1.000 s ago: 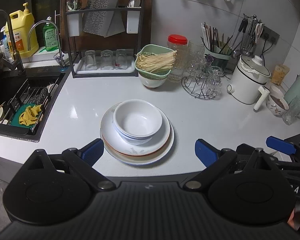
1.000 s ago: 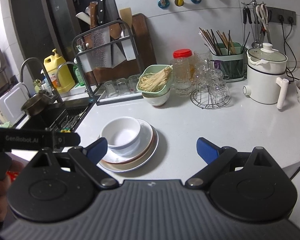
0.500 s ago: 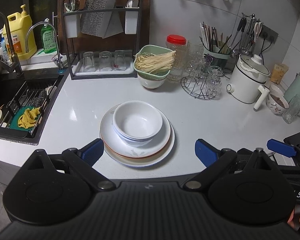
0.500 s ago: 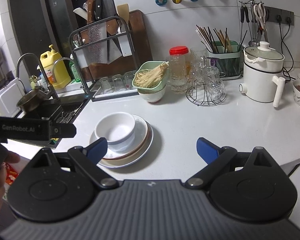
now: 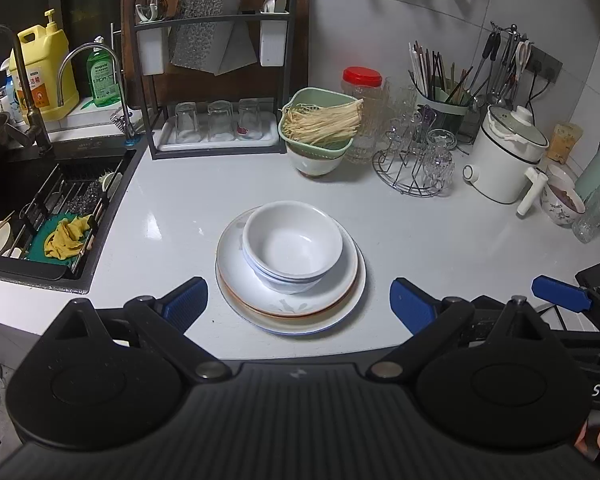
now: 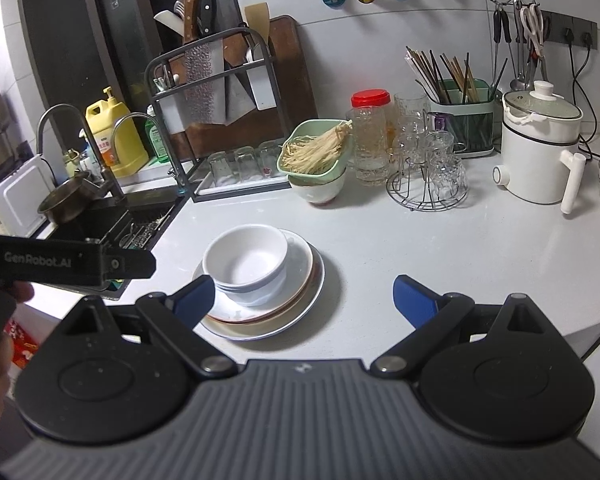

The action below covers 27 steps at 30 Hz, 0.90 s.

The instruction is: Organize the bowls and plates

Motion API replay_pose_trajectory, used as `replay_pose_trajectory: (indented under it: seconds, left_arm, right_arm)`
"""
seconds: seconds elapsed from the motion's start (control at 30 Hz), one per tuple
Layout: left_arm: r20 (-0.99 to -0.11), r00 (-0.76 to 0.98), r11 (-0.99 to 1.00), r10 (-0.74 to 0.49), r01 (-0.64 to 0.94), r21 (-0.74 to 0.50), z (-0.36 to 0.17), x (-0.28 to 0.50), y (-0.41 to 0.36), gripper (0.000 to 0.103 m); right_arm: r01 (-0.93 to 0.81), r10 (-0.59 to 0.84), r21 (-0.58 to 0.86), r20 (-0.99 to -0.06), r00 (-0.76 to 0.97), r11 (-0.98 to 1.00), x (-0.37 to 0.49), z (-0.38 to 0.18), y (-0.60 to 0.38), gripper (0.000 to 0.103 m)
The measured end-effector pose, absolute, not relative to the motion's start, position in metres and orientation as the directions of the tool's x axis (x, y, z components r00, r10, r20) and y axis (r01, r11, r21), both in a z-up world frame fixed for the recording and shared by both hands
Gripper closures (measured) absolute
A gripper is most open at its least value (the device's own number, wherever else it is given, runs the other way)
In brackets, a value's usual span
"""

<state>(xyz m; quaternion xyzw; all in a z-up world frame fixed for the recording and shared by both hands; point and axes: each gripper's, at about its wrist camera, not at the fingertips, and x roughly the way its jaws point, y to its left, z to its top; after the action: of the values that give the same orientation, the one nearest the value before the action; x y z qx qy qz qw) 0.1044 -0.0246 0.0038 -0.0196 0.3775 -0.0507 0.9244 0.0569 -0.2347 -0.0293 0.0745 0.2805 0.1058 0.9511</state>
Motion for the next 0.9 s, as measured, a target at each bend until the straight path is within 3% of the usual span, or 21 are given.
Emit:
replay_pose_trajectory:
  seconds: [0.9]
  left_arm:
    - [-0.723, 0.682, 0.993, -0.114, 0.095, -0.067, -0.001, 0.093, -0.038, 0.003]
  right_arm:
    - [-0.11, 0.22, 0.229, -0.539, 0.813, 0.967, 0.045, -0.036, -0.25, 0.006]
